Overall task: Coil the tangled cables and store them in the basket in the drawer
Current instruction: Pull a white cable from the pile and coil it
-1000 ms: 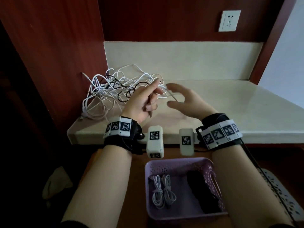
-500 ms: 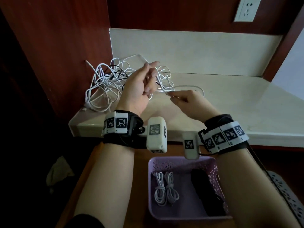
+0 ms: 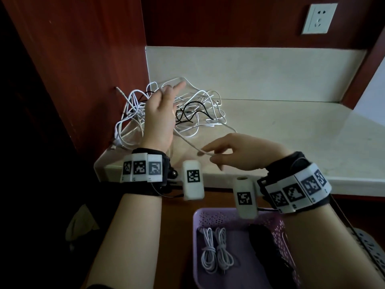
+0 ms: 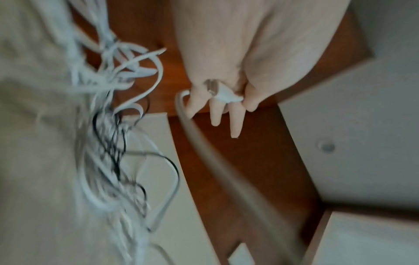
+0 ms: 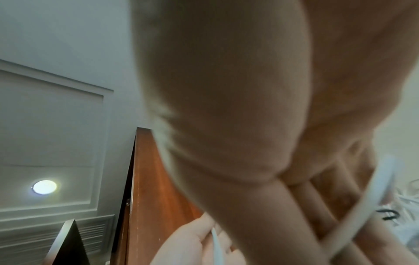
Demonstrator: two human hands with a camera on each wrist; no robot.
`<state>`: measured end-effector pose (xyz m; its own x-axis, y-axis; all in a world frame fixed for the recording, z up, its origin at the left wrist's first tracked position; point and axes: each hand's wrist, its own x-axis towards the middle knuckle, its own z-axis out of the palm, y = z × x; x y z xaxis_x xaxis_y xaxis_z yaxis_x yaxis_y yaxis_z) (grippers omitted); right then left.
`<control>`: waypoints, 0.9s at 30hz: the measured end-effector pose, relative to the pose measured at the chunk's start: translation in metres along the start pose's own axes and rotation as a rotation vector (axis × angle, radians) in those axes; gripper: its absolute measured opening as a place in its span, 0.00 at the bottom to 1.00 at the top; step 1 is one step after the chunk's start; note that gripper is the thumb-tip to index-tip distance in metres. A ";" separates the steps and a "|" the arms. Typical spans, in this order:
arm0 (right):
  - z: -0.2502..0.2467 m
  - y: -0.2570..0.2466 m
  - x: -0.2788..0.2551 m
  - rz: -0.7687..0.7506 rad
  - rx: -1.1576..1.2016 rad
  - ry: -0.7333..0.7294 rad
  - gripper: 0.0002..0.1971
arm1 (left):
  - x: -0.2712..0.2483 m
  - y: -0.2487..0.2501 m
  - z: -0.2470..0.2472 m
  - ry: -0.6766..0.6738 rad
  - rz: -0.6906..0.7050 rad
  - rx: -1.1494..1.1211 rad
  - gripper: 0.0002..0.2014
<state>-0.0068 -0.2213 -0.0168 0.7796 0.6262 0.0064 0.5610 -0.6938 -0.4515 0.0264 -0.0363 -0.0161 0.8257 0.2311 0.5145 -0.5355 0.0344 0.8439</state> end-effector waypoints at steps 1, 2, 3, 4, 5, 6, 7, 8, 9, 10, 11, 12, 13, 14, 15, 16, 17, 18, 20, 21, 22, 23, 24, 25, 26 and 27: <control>-0.003 0.001 -0.003 -0.020 0.023 0.029 0.10 | -0.002 0.000 0.001 -0.033 0.072 0.160 0.15; -0.005 0.002 -0.006 -0.035 0.038 0.071 0.06 | -0.004 -0.001 0.003 -0.073 0.140 0.297 0.15; -0.008 0.004 -0.009 -0.039 0.039 0.126 0.05 | -0.005 -0.002 0.005 -0.116 0.188 0.402 0.14; -0.011 0.007 -0.011 -0.035 0.034 0.193 0.05 | -0.005 -0.002 0.007 -0.156 0.222 0.492 0.14; -0.014 0.009 -0.013 -0.030 0.033 0.279 0.06 | -0.005 -0.004 0.008 -0.188 0.246 0.573 0.13; -0.017 0.010 -0.014 -0.031 0.036 0.387 0.06 | -0.005 -0.003 0.011 -0.223 0.258 0.629 0.13; -0.020 0.011 -0.016 -0.039 0.034 0.523 0.07 | -0.006 -0.003 0.014 -0.269 0.249 0.649 0.14; -0.024 0.011 -0.018 -0.061 0.026 0.682 0.09 | -0.008 -0.002 0.017 -0.326 0.223 0.647 0.15; -0.027 0.011 -0.020 -0.095 0.012 0.844 0.11 | -0.011 -0.001 0.021 -0.377 0.182 0.639 0.17; -0.030 0.009 -0.023 -0.126 -0.021 0.982 0.15 | -0.014 0.002 0.024 -0.424 0.132 0.635 0.18; -0.032 0.007 -0.025 -0.141 -0.078 1.088 0.19 | -0.018 0.006 0.028 -0.461 0.086 0.627 0.17; -0.032 0.005 -0.027 -0.126 -0.138 1.165 0.22 | -0.021 0.010 0.032 -0.490 0.051 0.597 0.16; -0.032 0.005 -0.027 -0.088 -0.168 1.221 0.24 | -0.025 0.014 0.036 -0.514 0.009 0.535 0.17; -0.032 0.006 -0.027 -0.045 -0.163 1.258 0.25 | -0.030 0.021 0.039 -0.534 -0.048 0.451 0.18; -0.031 0.010 -0.025 -0.018 -0.134 1.279 0.26 | -0.034 0.027 0.042 -0.552 -0.106 0.373 0.21; -0.030 0.015 -0.022 -0.017 -0.100 1.285 0.26 | -0.038 0.031 0.043 -0.575 -0.151 0.322 0.24; -0.030 0.020 -0.020 -0.044 -0.070 1.282 0.25 | -0.041 0.035 0.043 -0.609 -0.183 0.301 0.26; -0.029 0.024 -0.018 -0.081 -0.045 1.273 0.24 | -0.042 0.036 0.043 -0.653 -0.208 0.289 0.28; -0.029 0.030 -0.015 -0.148 0.019 1.261 0.20 | -0.042 0.034 0.041 -0.765 -0.240 0.214 0.28; -0.028 0.033 -0.014 -0.170 0.056 1.259 0.18 | -0.042 0.033 0.041 -0.805 -0.248 0.156 0.28; -0.028 0.035 -0.013 -0.179 0.091 1.251 0.15 | -0.041 0.031 0.041 -0.822 -0.255 0.096 0.26; -0.027 0.039 -0.012 -0.175 0.115 1.236 0.12 | -0.040 0.030 0.041 -0.825 -0.264 0.034 0.24; -0.025 0.041 -0.011 -0.164 0.137 1.209 0.10 | -0.040 0.030 0.041 -0.825 -0.269 -0.029 0.23; -0.024 0.042 -0.009 -0.153 0.174 1.175 0.10 | -0.040 0.031 0.040 -0.829 -0.268 -0.083 0.21; -0.021 0.041 -0.007 -0.147 0.229 1.133 0.11 | -0.041 0.033 0.039 -0.837 -0.266 -0.125 0.21; -0.019 0.037 -0.005 -0.153 0.291 1.086 0.11 | -0.041 0.034 0.038 -0.843 -0.263 -0.166 0.20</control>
<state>0.0155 -0.2568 -0.0168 0.6170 -0.0404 0.7859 0.6956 -0.4390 -0.5687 -0.0192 -0.0816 -0.0026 0.7461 -0.5924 0.3039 -0.2754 0.1410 0.9509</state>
